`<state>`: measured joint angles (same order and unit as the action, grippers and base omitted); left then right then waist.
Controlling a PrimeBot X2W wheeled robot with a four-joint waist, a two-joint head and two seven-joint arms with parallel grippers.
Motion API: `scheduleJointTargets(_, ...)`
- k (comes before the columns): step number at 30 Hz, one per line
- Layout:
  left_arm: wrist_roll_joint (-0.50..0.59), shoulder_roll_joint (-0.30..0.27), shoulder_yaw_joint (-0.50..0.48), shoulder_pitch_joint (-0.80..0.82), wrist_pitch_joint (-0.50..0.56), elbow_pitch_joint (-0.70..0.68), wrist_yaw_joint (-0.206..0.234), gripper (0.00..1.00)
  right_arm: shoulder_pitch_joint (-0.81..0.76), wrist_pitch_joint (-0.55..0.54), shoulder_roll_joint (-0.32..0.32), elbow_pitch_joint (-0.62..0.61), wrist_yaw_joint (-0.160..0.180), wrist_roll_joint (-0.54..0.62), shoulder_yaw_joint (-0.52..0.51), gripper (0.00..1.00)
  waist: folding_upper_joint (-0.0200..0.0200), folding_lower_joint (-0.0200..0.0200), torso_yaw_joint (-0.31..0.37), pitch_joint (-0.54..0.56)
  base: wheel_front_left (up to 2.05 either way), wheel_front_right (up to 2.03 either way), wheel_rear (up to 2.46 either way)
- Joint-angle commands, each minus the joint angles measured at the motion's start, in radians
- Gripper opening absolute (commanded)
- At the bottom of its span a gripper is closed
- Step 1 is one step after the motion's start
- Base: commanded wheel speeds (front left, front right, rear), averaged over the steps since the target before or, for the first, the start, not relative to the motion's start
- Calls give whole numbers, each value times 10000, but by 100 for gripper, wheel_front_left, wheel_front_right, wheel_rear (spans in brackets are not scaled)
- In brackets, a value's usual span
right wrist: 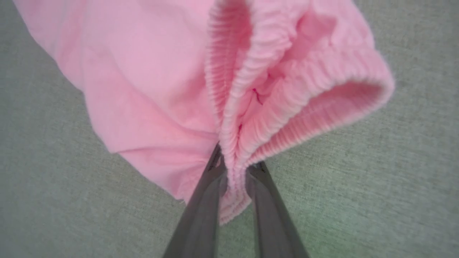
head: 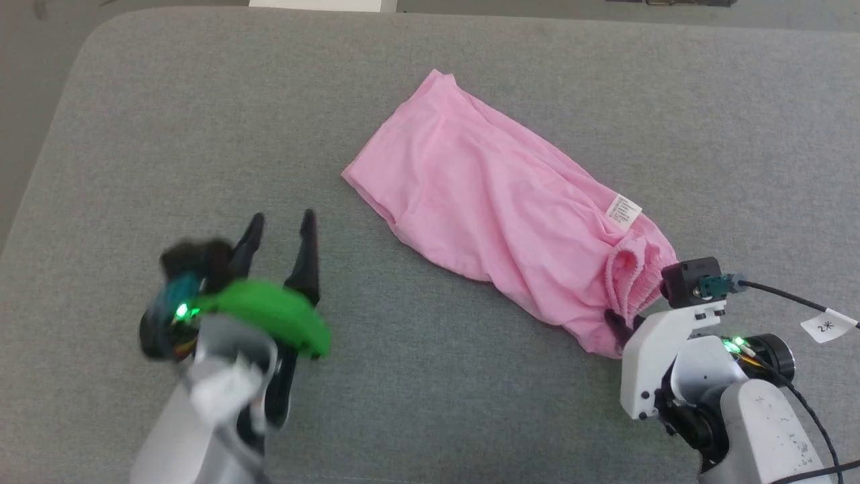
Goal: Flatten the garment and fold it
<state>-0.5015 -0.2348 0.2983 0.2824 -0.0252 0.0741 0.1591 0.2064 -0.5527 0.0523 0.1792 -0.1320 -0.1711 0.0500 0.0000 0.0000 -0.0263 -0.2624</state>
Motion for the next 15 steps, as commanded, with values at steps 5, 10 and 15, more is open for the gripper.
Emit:
scheduleJointTargets(5,-414,61,310,2373,2056,1733,-250,100,3,-44,-20,-470,13,-194,269,0,0,0,259,-408,0,0,0)
scheduleJointTargets(10,-367,129,623,4247,3412,3470,-371,100,87,-159,-20,-825,13,-457,417,0,0,0,570,-834,0,0,0)
scheduleJointTargets(15,137,166,1438,5974,5191,5580,-444,100,194,-278,-20,-1250,13,-576,632,0,0,0,975,-1367,0,0,0)
